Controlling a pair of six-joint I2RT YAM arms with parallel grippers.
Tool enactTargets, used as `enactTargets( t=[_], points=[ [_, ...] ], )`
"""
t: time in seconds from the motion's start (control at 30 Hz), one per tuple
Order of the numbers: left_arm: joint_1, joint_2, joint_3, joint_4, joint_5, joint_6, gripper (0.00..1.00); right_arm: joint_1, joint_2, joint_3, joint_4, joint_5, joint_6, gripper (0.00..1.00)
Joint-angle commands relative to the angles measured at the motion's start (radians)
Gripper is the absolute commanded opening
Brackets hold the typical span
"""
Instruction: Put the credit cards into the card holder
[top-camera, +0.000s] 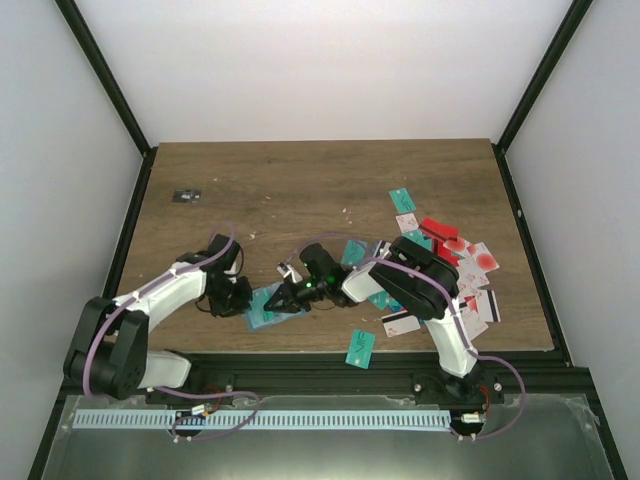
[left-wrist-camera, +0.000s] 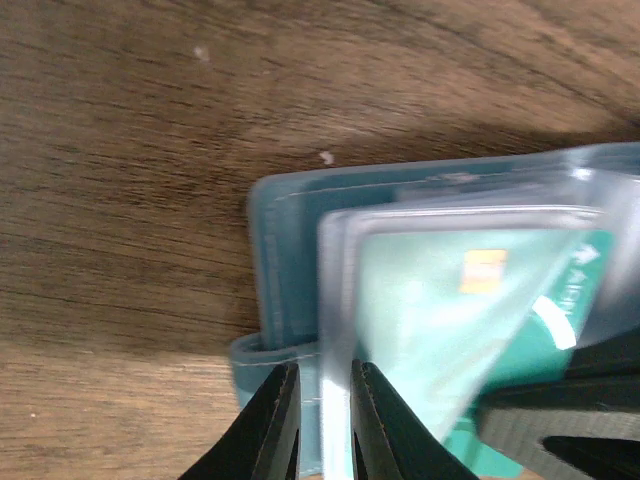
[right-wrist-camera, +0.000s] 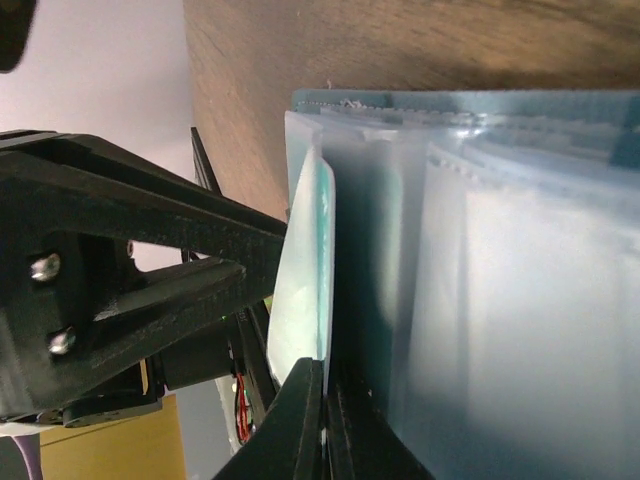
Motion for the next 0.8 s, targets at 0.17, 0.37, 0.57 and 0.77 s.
enactTargets(
  t=[0.17, 0.37, 0.57, 0.77],
  points=[
    [-0.008, -0.068, 0.039, -0.009, 0.030, 0.015, 0.18, 0.040, -0.007, 0.059, -0.214, 0.030, -0.094, 0.07],
    [-0.009, -0.020, 0.033, 0.019, 0.039, 0.035, 0.19, 0.040, -0.022, 0.081, -0.285, 0.040, -0.119, 0.17],
    [-0.010, 0.005, 0.032, 0.028, 0.017, 0.032, 0.19, 0.039, -0.057, 0.153, -0.460, 0.074, -0.203, 0.30],
    [-0.009, 0.020, 0.024, 0.036, -0.001, 0.028, 0.19, 0.039, -0.077, 0.226, -0.627, 0.105, -0.264, 0.43]
  ],
)
